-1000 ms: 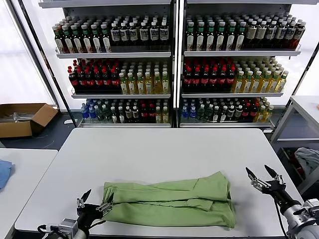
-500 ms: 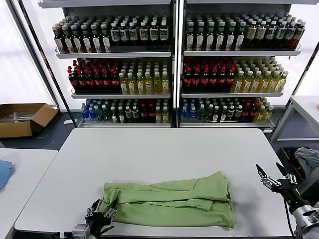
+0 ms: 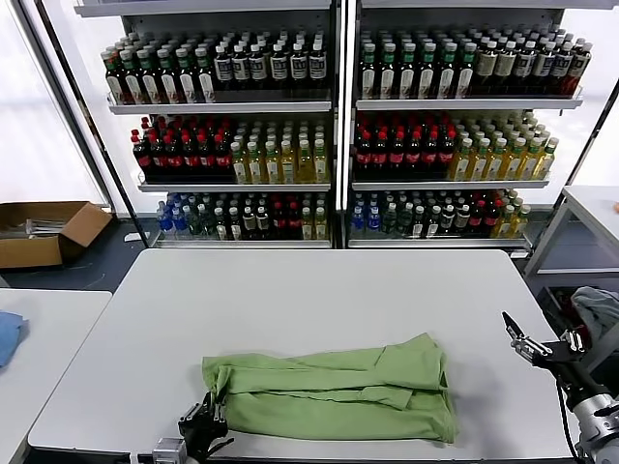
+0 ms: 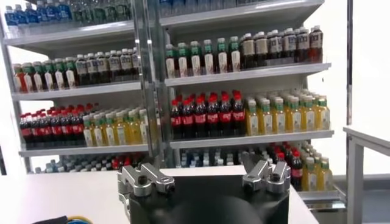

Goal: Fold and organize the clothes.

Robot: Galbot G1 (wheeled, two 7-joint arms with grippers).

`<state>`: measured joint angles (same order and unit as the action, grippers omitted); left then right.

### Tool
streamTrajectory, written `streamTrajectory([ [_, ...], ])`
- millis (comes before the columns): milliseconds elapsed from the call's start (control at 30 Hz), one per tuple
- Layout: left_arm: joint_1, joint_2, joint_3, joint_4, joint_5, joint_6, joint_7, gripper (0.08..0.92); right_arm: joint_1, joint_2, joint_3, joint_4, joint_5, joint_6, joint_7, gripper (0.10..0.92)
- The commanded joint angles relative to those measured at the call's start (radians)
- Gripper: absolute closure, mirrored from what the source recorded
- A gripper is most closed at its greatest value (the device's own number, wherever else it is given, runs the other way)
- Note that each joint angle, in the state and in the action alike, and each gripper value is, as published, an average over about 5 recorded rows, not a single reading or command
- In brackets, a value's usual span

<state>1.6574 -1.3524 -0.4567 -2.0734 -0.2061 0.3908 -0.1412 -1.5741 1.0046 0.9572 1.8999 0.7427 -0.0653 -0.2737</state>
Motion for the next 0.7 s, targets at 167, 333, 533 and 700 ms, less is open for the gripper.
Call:
streamTrajectory([
  [167,-0.008,0.072,-0.267,-0.092,-0.046,0.014,0.079,0.907,0.004,0.0,0.01,0.008,0.012,0.001,0.001,0.203],
  [333,-0.038,0.152,-0.493,-0.093,-0.079,0.047,0.177,0.907,0.018,-0.001,-0.005,0.007,0.014,0.001,0.002,0.203],
  [533,-0.098,0.302,-0.645,-0.011,-0.111,0.087,0.264,0.907,0.025,-0.01,-0.015,0.003,0.021,0.004,0.002,0.203],
  [700,-0.157,0.371,-0.64,-0.006,-0.134,0.106,0.261,0.907,0.031,-0.019,-0.023,0.001,0.025,0.006,0.004,0.203],
])
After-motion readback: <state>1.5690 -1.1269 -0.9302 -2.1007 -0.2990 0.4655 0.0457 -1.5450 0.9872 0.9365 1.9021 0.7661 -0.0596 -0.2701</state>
